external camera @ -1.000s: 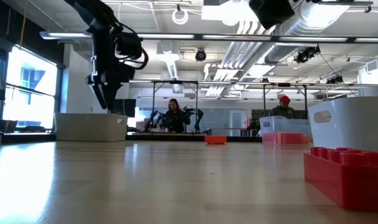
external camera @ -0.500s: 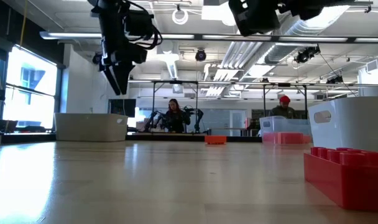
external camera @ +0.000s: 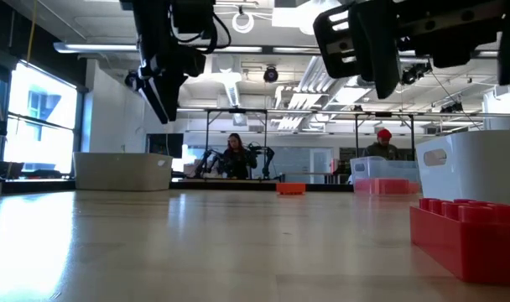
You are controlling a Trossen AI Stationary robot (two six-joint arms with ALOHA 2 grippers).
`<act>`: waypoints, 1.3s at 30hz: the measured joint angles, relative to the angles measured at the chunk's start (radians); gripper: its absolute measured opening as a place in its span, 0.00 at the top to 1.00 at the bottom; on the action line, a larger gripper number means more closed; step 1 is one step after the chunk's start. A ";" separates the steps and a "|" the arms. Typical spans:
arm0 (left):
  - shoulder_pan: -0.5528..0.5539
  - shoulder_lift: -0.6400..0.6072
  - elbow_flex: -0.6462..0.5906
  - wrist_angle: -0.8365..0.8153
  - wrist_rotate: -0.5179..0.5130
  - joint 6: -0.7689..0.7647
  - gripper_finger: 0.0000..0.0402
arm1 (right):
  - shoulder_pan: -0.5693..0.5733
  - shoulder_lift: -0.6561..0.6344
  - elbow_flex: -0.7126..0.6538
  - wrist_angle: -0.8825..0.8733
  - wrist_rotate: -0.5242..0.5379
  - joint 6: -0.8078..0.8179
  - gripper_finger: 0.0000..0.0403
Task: Sort & place blocks by color
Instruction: Put the red block into the white bin
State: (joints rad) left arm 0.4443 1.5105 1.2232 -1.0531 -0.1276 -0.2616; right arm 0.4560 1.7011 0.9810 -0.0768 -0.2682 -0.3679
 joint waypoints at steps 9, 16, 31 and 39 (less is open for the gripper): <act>-0.062 0.000 0.000 0.005 0.000 -0.025 0.47 | 0.018 0.083 0.000 0.044 -0.003 -0.011 0.44; -0.081 0.000 0.000 0.005 -0.002 -0.042 0.47 | 0.018 0.134 0.000 0.052 0.005 -0.008 0.44; -0.085 0.000 -0.001 0.005 -0.004 -0.050 0.47 | 0.018 0.199 0.000 0.059 0.013 0.102 0.51; -0.085 0.000 -0.001 0.007 -0.012 -0.050 0.47 | 0.018 0.197 0.000 0.064 -0.001 0.263 0.72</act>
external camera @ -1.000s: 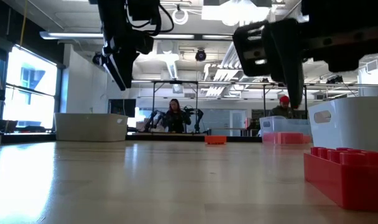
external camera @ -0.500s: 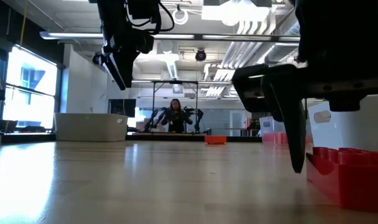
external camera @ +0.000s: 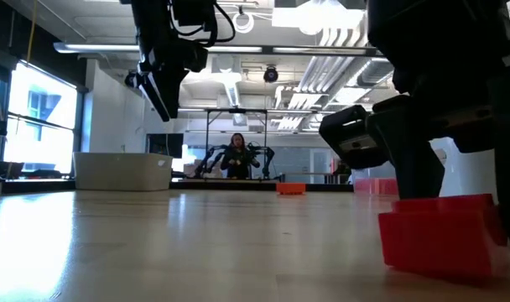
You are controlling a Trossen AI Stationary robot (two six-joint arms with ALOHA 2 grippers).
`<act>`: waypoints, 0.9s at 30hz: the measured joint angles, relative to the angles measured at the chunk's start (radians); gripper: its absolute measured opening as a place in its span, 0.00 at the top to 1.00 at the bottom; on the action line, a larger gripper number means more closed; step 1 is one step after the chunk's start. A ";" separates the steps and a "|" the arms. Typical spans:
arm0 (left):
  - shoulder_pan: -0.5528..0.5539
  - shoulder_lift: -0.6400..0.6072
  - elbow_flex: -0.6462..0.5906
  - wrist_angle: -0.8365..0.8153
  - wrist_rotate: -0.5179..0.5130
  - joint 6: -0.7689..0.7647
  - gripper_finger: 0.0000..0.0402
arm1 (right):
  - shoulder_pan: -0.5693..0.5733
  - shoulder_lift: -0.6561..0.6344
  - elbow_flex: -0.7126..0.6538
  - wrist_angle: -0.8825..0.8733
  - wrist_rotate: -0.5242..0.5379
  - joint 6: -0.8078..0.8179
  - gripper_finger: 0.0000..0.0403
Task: Sort & place blocks by color
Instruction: Put the red block into the white bin
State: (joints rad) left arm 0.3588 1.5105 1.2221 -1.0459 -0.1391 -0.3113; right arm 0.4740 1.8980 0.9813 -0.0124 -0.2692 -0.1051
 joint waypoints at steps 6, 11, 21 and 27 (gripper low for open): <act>0.000 0.000 0.000 0.001 -0.003 0.055 0.47 | 0.002 -0.006 0.001 0.000 0.056 0.170 0.72; 0.000 0.000 0.000 0.006 -0.003 0.095 0.47 | 0.000 -0.041 -0.001 -0.038 0.179 0.339 0.72; 0.000 0.000 0.000 0.084 -0.003 0.185 0.47 | 0.007 -0.196 -0.001 -0.272 0.570 0.572 0.72; 0.000 0.000 0.000 0.165 -0.003 0.234 0.47 | 0.007 -0.306 -0.001 -0.487 0.777 0.765 0.72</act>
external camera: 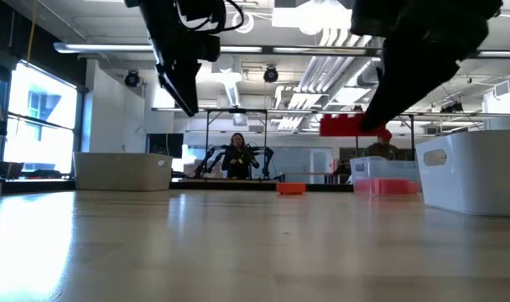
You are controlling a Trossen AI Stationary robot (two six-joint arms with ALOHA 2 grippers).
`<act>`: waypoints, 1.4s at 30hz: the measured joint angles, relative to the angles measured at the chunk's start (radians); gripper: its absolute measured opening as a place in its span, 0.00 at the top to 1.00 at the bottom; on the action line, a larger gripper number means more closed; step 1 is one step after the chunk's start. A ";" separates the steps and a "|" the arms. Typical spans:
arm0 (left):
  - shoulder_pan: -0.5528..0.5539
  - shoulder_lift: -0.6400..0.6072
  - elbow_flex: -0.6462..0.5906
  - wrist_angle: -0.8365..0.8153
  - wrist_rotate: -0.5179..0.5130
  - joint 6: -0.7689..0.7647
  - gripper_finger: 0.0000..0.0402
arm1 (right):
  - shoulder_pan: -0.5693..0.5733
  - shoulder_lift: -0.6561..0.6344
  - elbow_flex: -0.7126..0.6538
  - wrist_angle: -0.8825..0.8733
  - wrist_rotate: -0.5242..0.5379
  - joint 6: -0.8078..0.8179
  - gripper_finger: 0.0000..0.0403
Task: Sort & place blocks by color
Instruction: Put the red block into the white bin
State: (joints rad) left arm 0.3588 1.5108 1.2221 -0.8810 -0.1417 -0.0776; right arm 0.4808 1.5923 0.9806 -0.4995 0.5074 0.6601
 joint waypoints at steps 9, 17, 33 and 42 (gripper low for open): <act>0.001 0.000 0.000 0.205 -0.001 0.084 0.47 | -0.003 -0.171 0.000 -0.287 0.097 0.223 0.72; 0.003 0.006 0.000 0.478 -0.001 0.135 0.47 | -0.003 -0.291 0.000 -0.524 0.148 0.432 0.72; 0.097 0.089 0.000 0.747 0.008 0.228 0.47 | -0.003 -0.318 0.000 -0.797 -0.279 0.624 0.72; 0.164 0.230 0.000 0.866 0.034 0.211 0.47 | -0.003 -0.315 0.000 -0.801 -0.398 0.624 0.72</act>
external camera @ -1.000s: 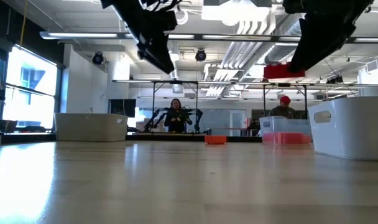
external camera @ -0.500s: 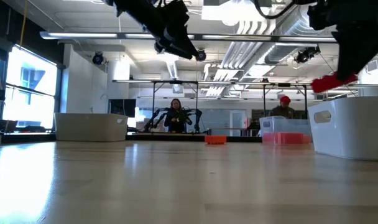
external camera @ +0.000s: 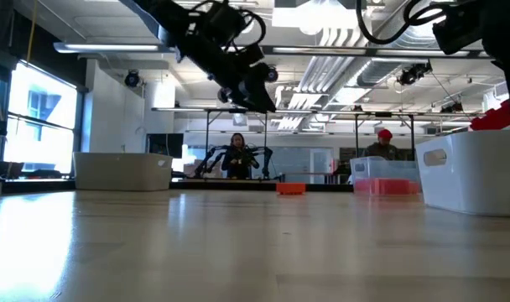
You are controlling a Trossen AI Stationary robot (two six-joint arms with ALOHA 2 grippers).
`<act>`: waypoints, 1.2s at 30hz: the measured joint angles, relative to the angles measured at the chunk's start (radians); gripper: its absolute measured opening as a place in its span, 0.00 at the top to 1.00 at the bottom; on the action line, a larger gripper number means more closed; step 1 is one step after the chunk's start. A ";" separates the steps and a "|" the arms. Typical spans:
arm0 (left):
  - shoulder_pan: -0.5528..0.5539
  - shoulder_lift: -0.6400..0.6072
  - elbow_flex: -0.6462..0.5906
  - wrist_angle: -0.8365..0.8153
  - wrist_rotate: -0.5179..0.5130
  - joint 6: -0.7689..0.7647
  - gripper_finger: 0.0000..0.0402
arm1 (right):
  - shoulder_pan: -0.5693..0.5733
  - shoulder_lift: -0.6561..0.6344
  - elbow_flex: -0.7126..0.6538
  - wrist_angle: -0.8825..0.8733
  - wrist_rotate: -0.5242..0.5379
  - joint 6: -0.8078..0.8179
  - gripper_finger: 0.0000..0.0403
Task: Sort & place blocks by color
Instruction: Put the red block into the white bin, then put the orange block into the transparent bin
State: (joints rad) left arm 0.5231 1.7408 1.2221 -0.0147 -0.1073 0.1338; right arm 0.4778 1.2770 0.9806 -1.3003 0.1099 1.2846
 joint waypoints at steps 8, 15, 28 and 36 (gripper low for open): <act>0.032 0.104 0.023 0.056 0.009 -0.009 0.47 | 0.000 0.000 0.000 0.003 -0.009 -0.001 0.72; 0.033 0.118 0.072 -0.048 0.021 -0.018 0.47 | 0.000 0.000 0.000 0.028 -0.009 -0.009 0.61; 0.033 0.101 0.174 -0.370 -0.014 0.095 0.47 | 0.000 0.001 0.000 0.037 0.075 0.024 0.45; 0.036 0.002 0.179 -0.457 -0.016 0.105 0.47 | -0.002 0.001 0.000 0.043 0.115 0.015 0.45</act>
State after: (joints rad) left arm 0.5587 1.7426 1.4014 -0.4721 -0.1232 0.2390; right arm 0.4756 1.2778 0.9806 -1.2571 0.2246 1.3001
